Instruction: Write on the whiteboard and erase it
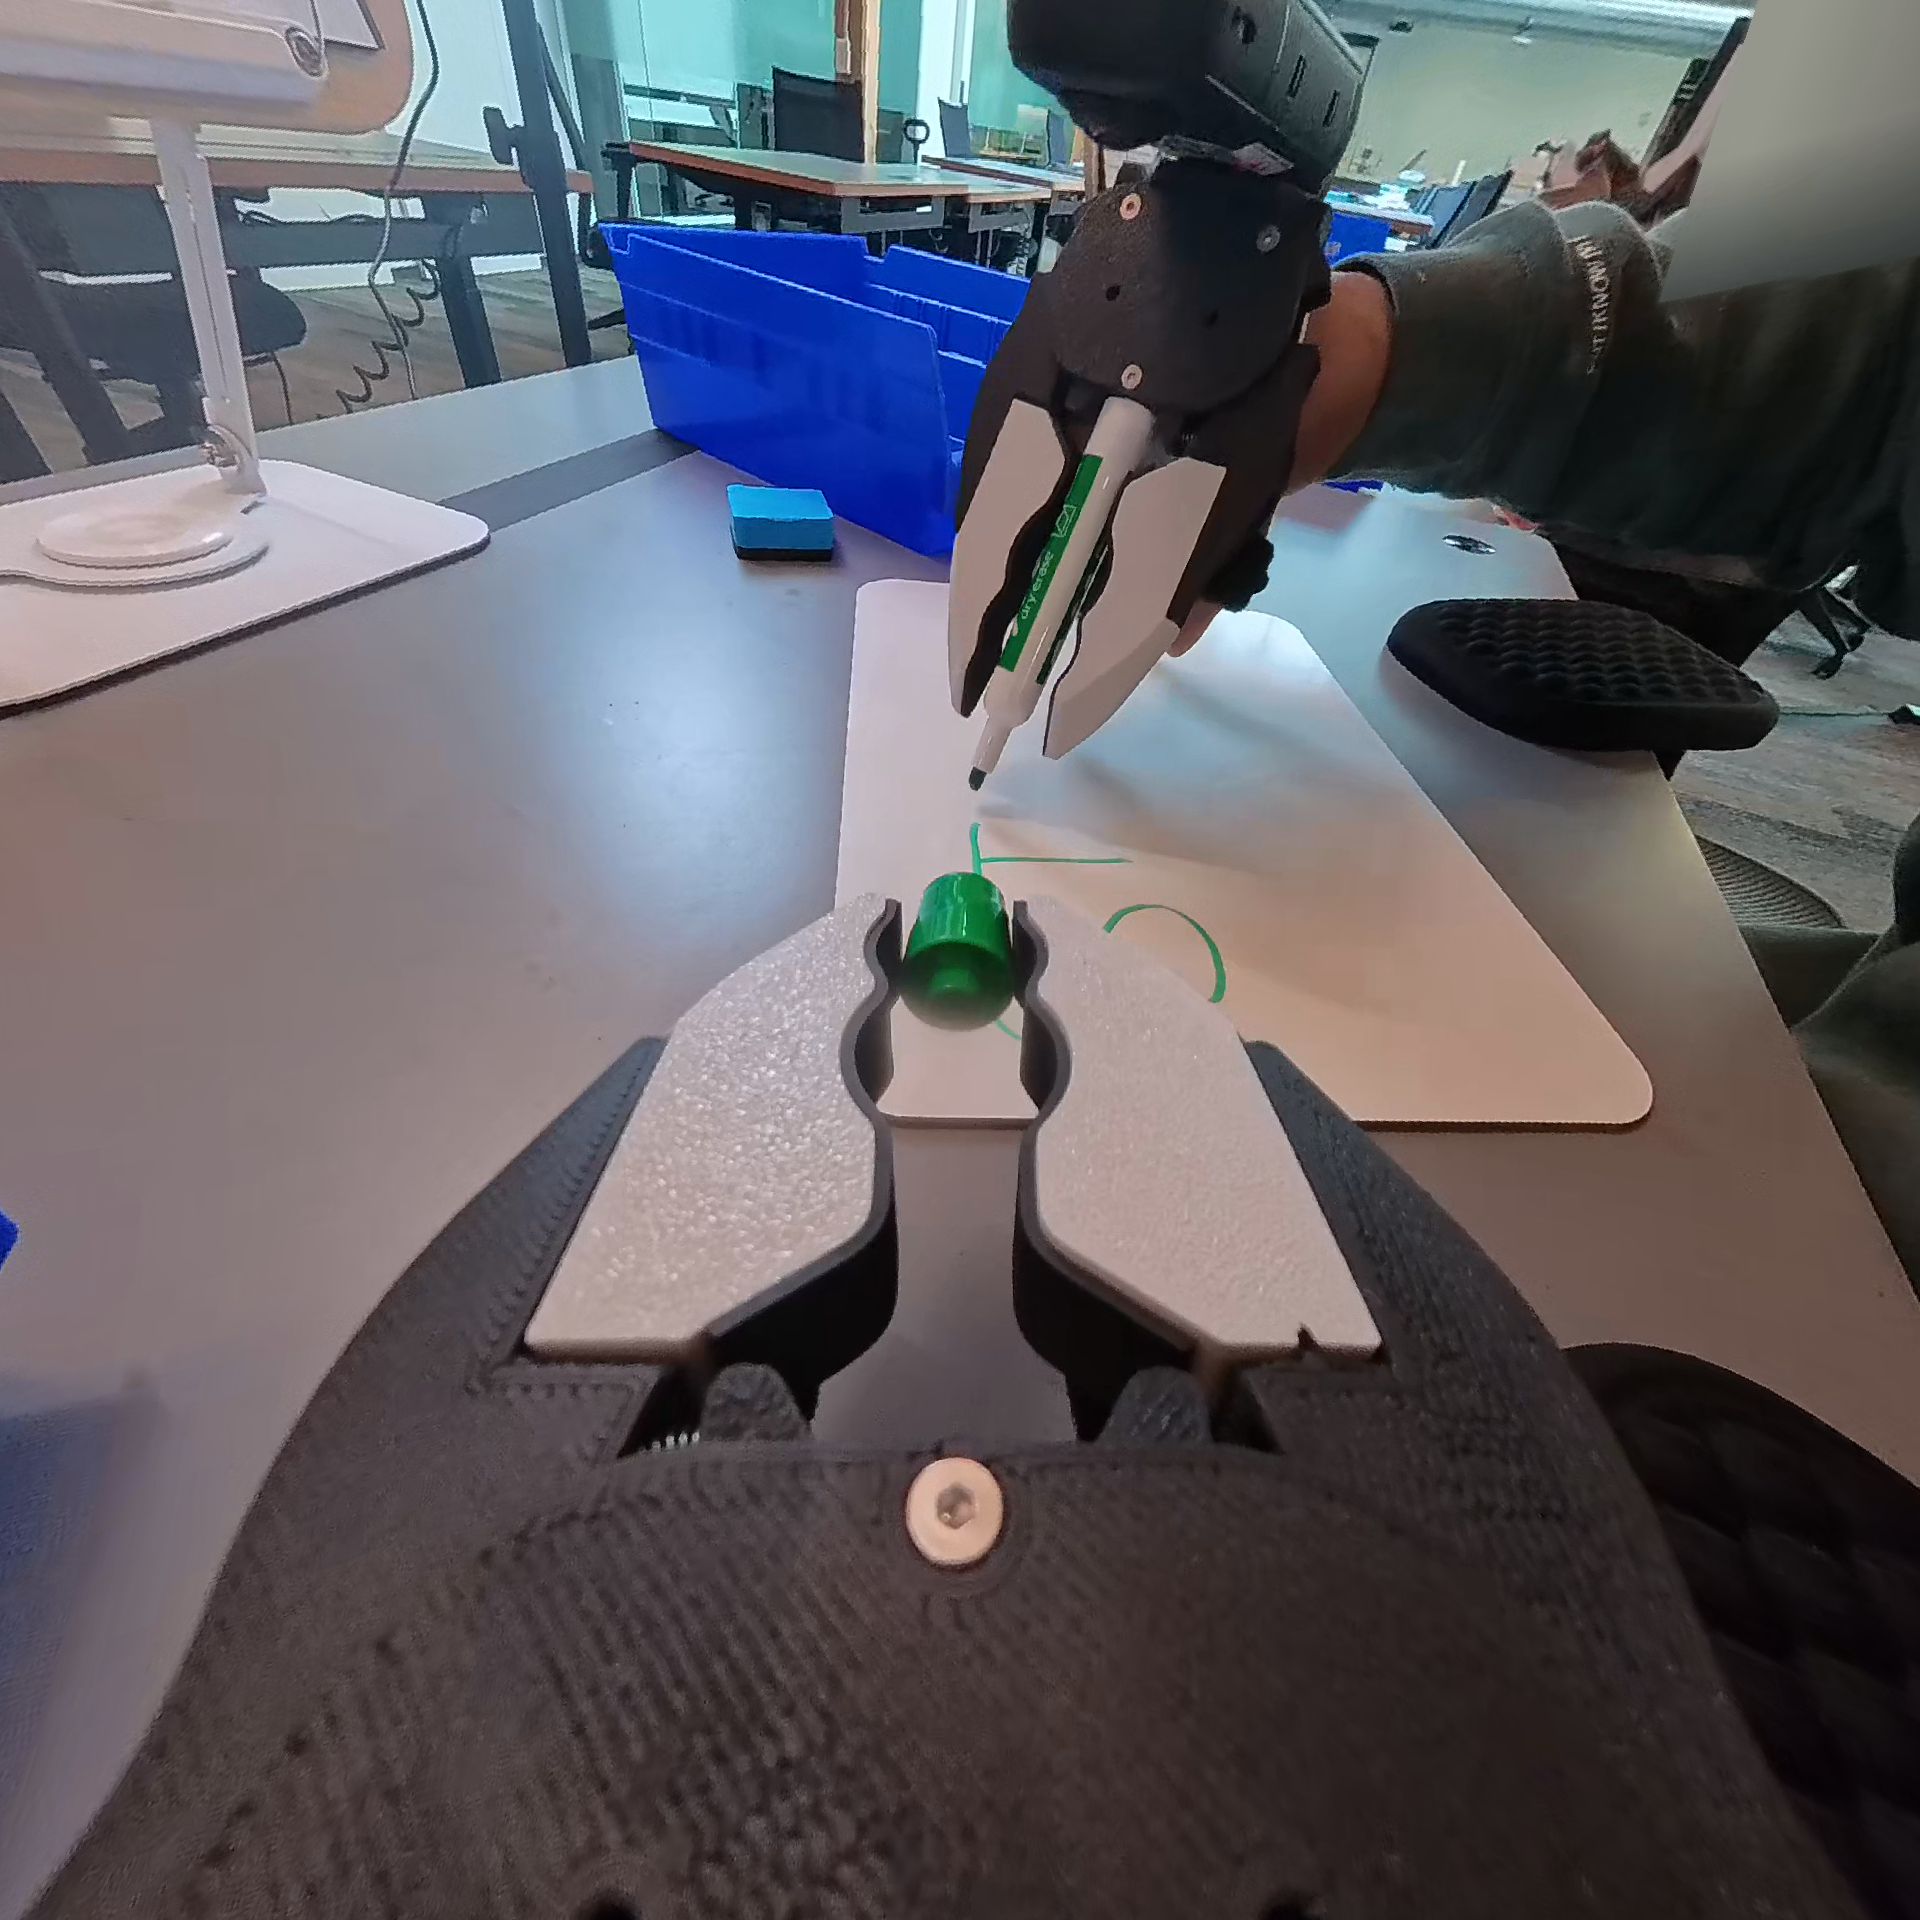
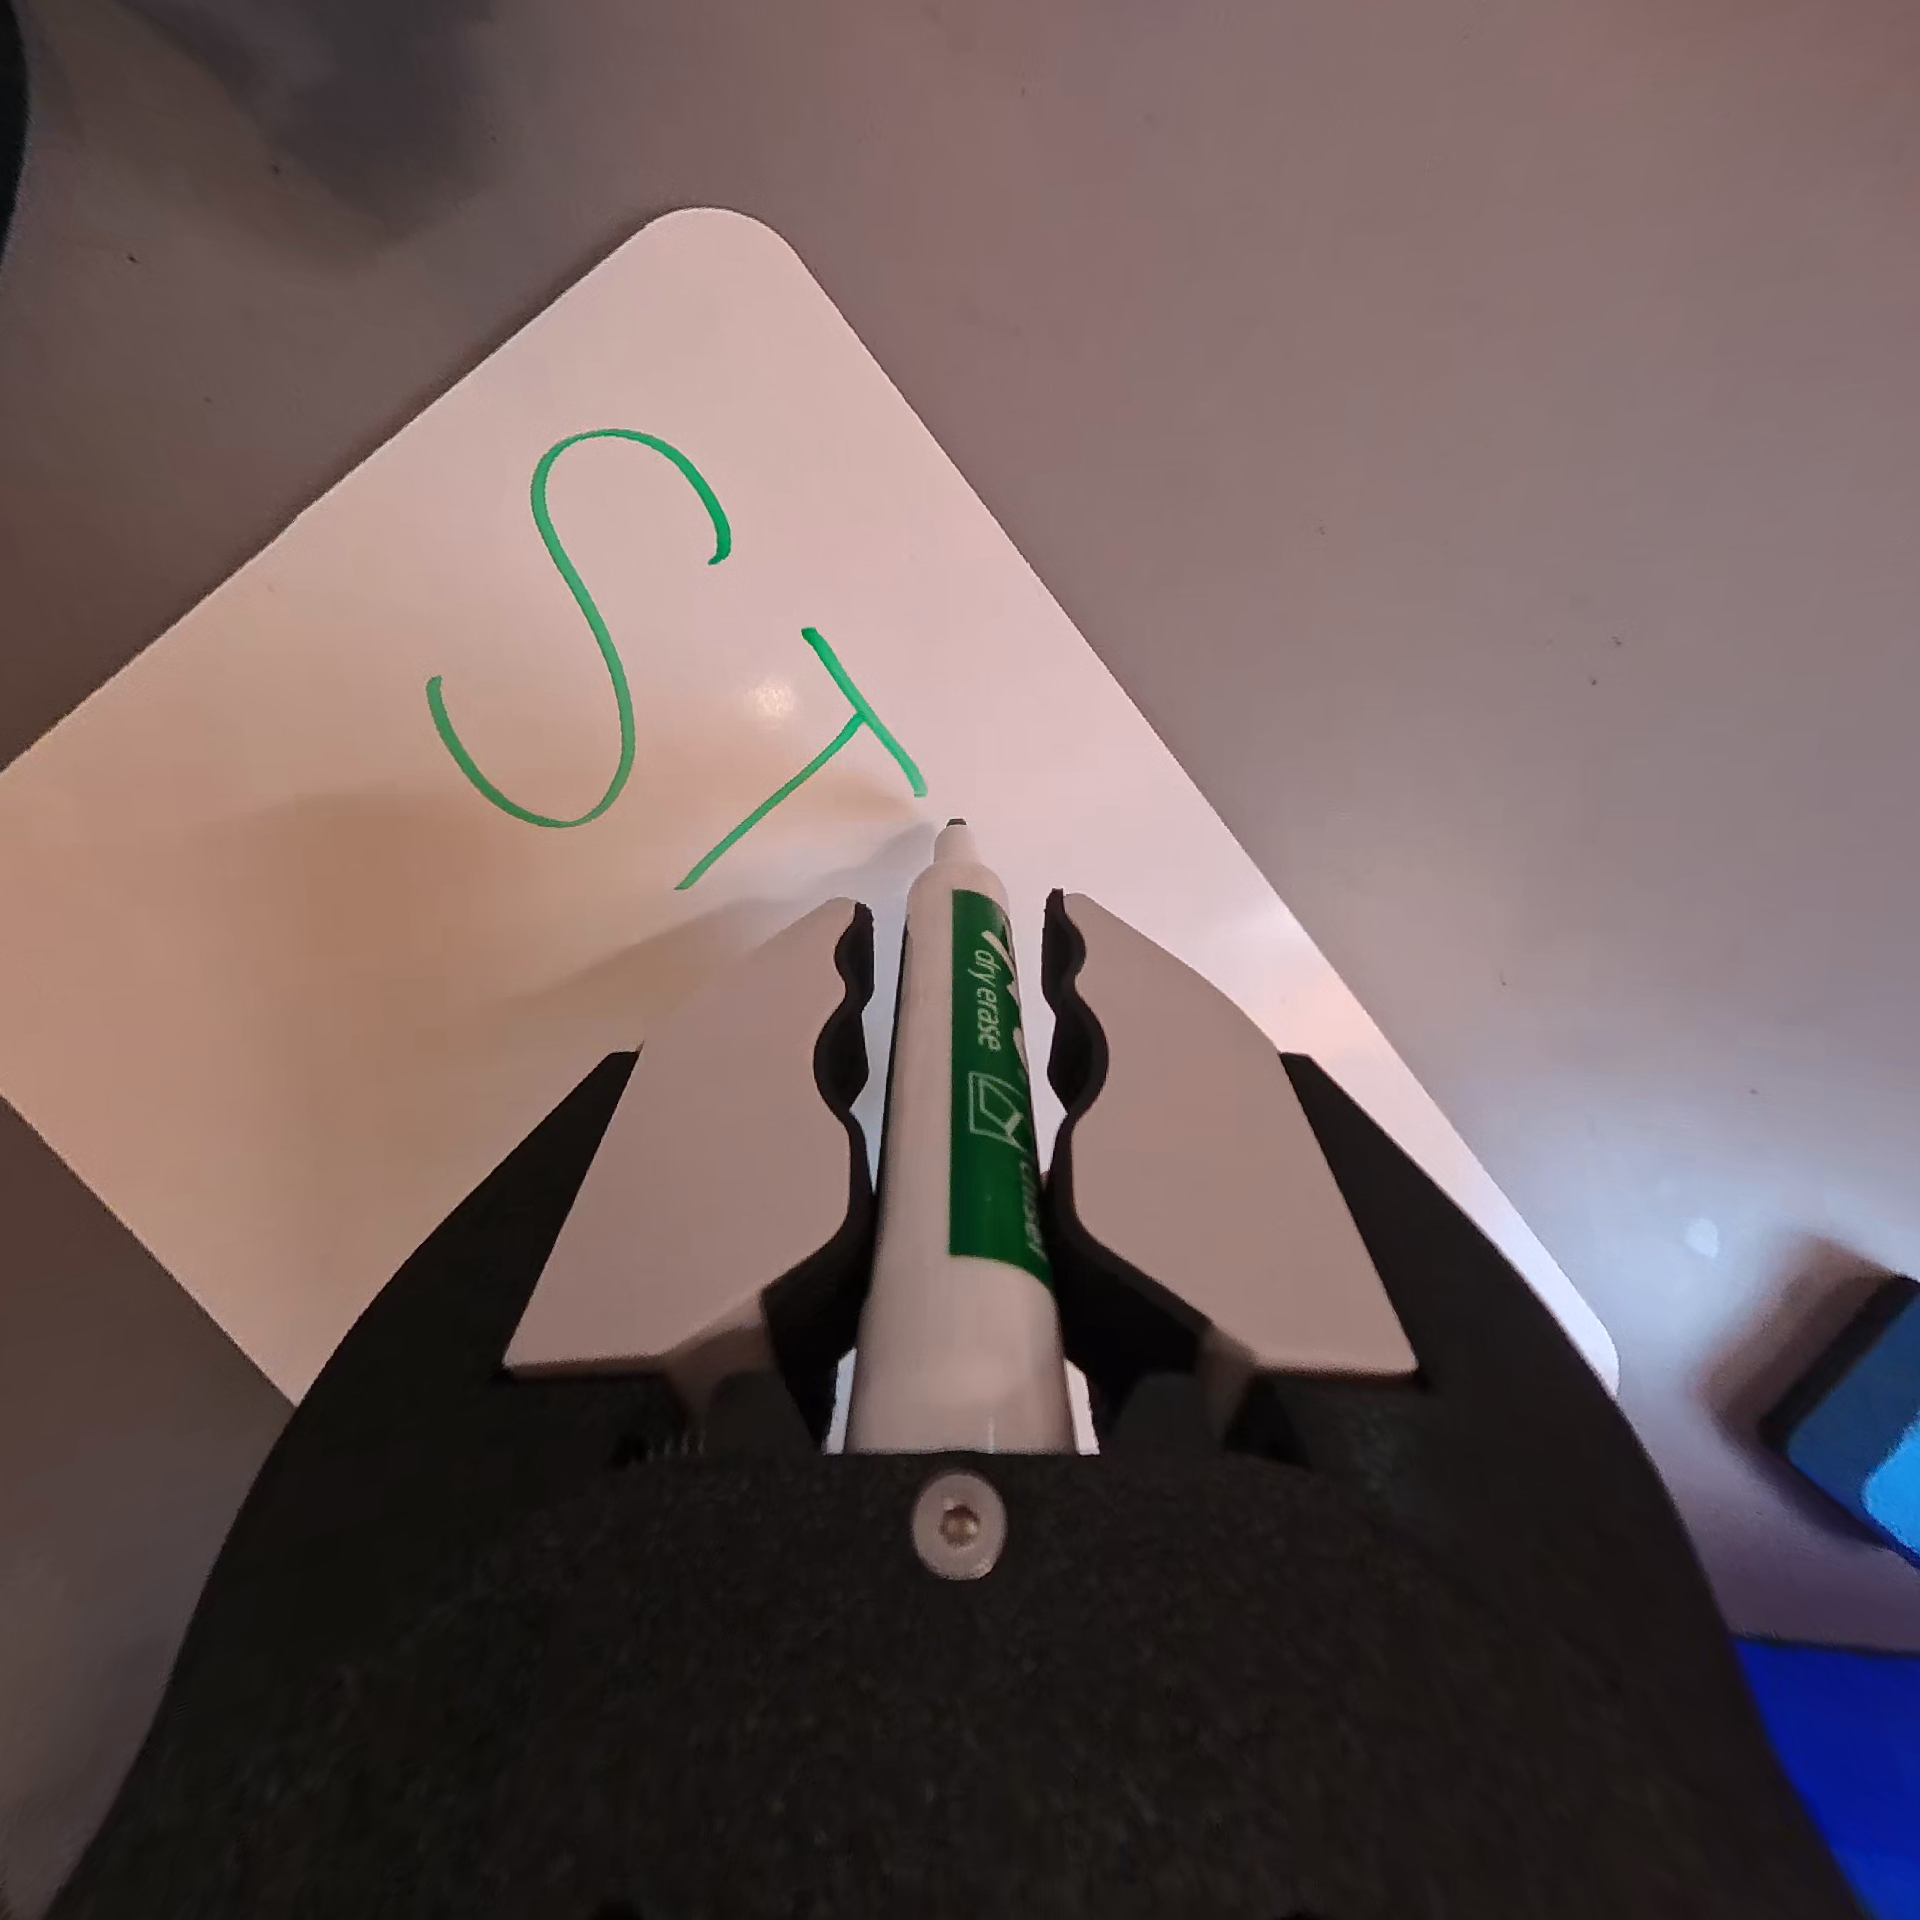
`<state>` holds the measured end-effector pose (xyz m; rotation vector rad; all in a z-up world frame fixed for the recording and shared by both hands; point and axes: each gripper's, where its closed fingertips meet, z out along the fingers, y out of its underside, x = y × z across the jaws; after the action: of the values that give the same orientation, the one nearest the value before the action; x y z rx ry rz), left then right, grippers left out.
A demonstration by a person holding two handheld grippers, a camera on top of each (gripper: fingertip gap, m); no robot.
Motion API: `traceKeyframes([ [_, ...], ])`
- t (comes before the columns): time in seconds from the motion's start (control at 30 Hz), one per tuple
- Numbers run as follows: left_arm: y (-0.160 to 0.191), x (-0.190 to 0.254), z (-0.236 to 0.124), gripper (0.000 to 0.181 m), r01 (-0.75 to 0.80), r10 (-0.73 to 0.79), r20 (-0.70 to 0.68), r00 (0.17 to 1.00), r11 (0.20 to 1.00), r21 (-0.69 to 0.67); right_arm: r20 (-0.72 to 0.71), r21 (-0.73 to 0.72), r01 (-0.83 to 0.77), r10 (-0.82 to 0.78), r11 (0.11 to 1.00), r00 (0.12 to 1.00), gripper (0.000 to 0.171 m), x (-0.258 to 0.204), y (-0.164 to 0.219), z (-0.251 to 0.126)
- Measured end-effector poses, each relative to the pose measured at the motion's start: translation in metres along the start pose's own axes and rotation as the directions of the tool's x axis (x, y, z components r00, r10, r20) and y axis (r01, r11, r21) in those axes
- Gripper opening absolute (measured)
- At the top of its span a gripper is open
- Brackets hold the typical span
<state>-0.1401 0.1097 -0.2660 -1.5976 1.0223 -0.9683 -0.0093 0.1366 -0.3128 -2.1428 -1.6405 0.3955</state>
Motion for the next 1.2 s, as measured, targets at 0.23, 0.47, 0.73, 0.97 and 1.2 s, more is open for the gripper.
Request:
traceKeyframes([
  [0.23,0.0,0.0,0.0,0.02,0.0,0.0,-0.003,1.0,1.0,-0.003,0.014,-0.025,0.004,-0.003,1.0,1.0,0.032,0.002,0.001,0.006],
  [0.47,0.0,0.0,0.0,0.02,0.005,-0.005,-0.003,1.0,1.0,-0.004,0.045,-0.049,0.006,-0.003,0.999,0.999,0.032,-0.013,0.011,0.001],
  [0.73,0.001,0.0,0.001,0.02,0.0,0.0,-0.003,1.0,1.0,-0.007,0.053,-0.103,-0.014,0.019,0.995,0.998,0.032,-0.034,0.04,-0.016],
  [0.97,0.001,0.0,0.001,0.02,-0.004,0.004,0.0,1.0,1.0,-0.008,0.005,-0.117,-0.023,0.024,0.993,1.0,0.032,-0.005,0.041,-0.016],
  [1.2,0.001,0.001,0.001,0.02,-0.004,0.004,-0.004,1.0,1.0,-0.01,0.004,-0.119,-0.004,0.004,0.993,1.0,0.033,0.017,0.026,-0.007],
])
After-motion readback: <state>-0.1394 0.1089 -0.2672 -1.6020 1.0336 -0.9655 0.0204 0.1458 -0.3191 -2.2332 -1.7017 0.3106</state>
